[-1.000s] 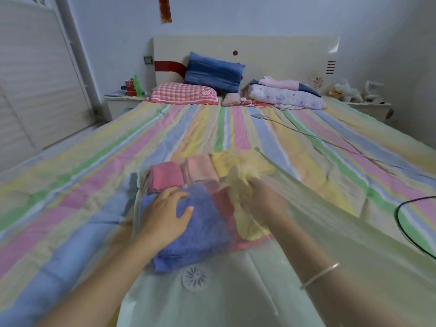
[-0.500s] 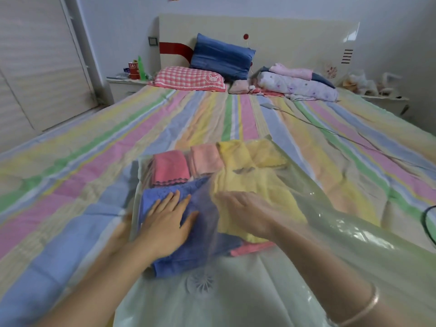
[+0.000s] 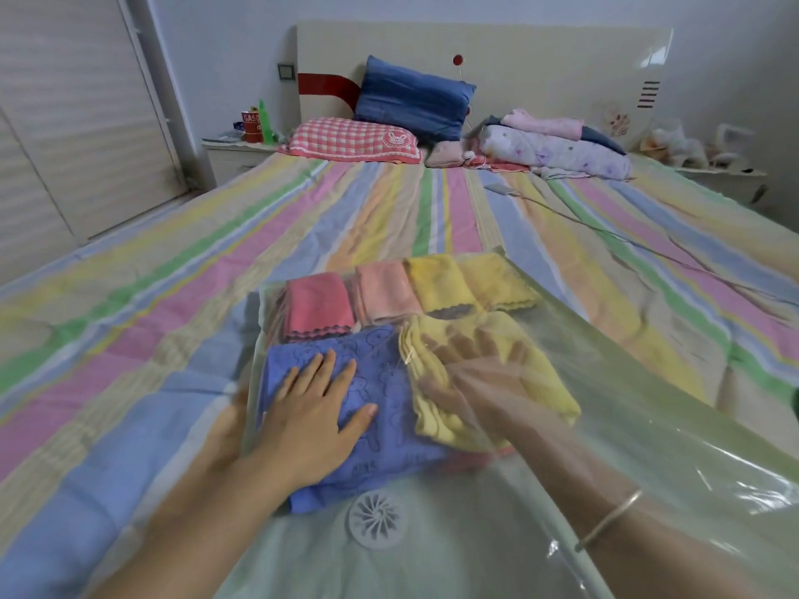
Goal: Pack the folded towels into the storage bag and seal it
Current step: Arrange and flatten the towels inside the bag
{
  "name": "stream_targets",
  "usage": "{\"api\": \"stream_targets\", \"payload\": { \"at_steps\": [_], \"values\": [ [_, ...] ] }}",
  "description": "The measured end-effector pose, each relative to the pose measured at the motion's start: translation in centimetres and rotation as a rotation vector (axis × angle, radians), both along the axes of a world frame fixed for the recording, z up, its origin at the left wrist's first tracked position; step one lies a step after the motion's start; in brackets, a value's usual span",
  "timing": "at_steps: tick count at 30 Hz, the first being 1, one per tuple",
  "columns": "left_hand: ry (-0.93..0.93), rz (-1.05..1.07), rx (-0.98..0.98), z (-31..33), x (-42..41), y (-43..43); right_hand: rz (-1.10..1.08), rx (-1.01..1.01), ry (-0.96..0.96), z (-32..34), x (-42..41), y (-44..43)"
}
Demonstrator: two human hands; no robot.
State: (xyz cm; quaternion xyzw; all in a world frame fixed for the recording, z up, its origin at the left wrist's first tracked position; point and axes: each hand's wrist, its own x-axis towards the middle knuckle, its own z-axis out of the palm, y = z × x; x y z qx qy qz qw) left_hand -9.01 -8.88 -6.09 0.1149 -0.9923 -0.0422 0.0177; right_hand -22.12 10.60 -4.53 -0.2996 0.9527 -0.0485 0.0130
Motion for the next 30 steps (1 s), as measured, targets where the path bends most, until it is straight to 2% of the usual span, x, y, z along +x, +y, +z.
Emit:
{"api": "stream_targets", "payload": {
  "at_steps": [10, 12, 15, 18, 20, 24, 30],
  "values": [
    [-0.026, -0.026, 0.037, 0.1, 0.1, -0.4, 0.024, 0.277, -0.03, -0.4, -1.4, -2.1],
    [0.045, -0.019, 0.065, 0.6, 0.3, -0.2, 0.024, 0.184, -0.038, -0.6, -0.9, -1.6],
    [0.303, -0.067, 0.059, 1.4, 1.2, 0.8, 0.039, -0.013, 0.068, 0.0, 0.0, 0.7],
    [0.468, -0.174, 0.111, 2.2, 1.9, 3.0, -0.184, -0.093, 0.144, 0.0, 1.5, 3.3],
    [0.473, -0.216, 0.178, 2.5, 2.4, 4.8, -0.23, -0.073, 0.099, -1.1, 2.9, 4.7],
    [0.421, -0.315, 0.377, 3.6, 3.4, 8.7, -0.115, -0.115, 0.063, -1.1, 3.9, 6.5],
    [0.418, -0.439, 0.558, 5.3, 4.7, 14.4, 0.087, -0.114, 0.068, -1.5, 6.6, 12.0]
  ]
}}
